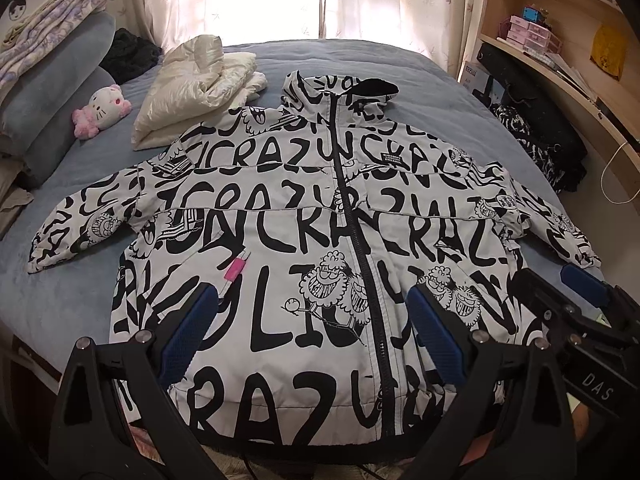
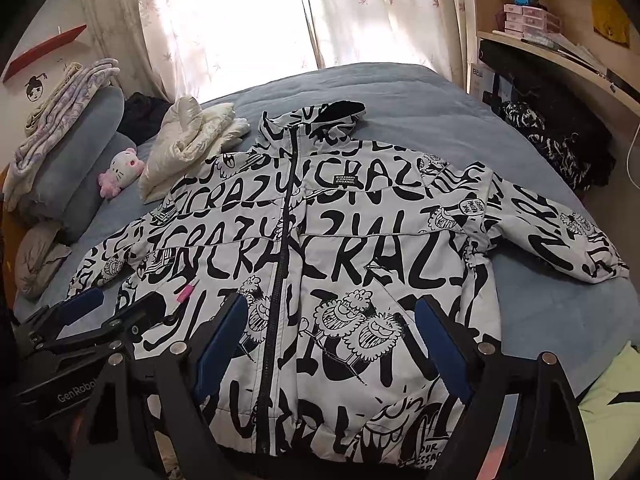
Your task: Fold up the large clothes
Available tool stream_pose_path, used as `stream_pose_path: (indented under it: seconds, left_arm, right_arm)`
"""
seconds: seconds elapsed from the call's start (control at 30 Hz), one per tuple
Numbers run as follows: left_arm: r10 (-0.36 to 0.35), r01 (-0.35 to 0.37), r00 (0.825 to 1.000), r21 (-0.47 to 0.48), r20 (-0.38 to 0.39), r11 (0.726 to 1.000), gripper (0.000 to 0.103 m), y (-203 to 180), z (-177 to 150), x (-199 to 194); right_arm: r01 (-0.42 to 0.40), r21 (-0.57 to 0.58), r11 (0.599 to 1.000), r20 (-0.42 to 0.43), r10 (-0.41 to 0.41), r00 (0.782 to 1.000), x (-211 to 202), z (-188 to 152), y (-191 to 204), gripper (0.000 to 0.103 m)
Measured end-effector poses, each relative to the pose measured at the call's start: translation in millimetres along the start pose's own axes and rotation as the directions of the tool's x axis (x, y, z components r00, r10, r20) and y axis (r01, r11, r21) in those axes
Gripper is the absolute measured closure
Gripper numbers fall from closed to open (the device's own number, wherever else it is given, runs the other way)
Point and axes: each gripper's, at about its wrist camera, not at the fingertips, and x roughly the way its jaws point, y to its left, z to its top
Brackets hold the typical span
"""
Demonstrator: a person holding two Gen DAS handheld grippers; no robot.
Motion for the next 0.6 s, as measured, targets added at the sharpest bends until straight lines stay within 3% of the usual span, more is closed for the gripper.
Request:
stream_pose_path:
  seconds: [0.6]
  left_arm:
    - [-0.005,0.004,1.0,0.006,0.019,1.0,0.008,-15.1,16.9,2.9]
  right_arm:
    - [-0.069,0.048,0.996,0.02,0.068,0.997,-6.5,9.9,-27.6,0.021]
